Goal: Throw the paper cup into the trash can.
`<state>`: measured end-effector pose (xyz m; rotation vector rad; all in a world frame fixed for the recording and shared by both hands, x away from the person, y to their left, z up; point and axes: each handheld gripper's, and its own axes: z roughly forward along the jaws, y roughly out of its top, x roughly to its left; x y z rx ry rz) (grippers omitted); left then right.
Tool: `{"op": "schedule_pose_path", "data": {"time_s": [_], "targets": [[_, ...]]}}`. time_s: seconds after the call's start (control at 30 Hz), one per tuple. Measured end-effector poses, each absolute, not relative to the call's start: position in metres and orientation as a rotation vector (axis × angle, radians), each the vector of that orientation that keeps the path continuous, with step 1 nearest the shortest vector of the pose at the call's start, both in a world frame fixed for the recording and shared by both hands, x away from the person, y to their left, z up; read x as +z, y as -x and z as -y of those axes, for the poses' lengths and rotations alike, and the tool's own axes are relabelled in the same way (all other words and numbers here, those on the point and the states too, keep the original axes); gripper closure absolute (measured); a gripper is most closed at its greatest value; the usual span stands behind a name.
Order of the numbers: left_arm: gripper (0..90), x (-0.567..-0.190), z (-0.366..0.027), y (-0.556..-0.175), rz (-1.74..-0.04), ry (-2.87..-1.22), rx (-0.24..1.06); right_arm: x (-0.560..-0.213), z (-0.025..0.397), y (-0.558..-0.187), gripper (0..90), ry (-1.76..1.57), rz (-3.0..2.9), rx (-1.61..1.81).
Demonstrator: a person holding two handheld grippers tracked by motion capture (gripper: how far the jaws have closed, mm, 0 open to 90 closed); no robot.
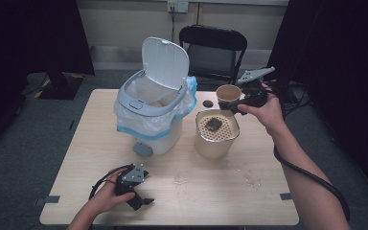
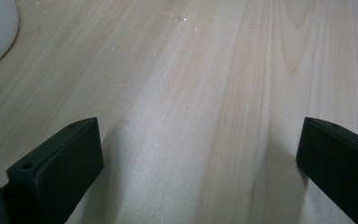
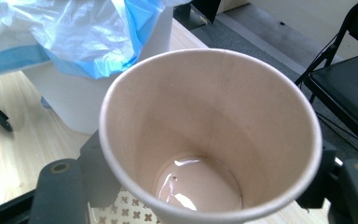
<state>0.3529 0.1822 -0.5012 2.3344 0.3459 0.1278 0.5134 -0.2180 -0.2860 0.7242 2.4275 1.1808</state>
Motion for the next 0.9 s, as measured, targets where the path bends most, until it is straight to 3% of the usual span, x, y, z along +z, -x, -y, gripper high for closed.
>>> {"op": "schedule_pose_path", "data": {"time_s": [0.9], "targets": [[0.0, -0.501, -0.182, -0.353, -0.344, -2.337, 0.129, -0.253, 0.196, -0.509, 26.9, -0.68, -2.469, 1.213]]}}
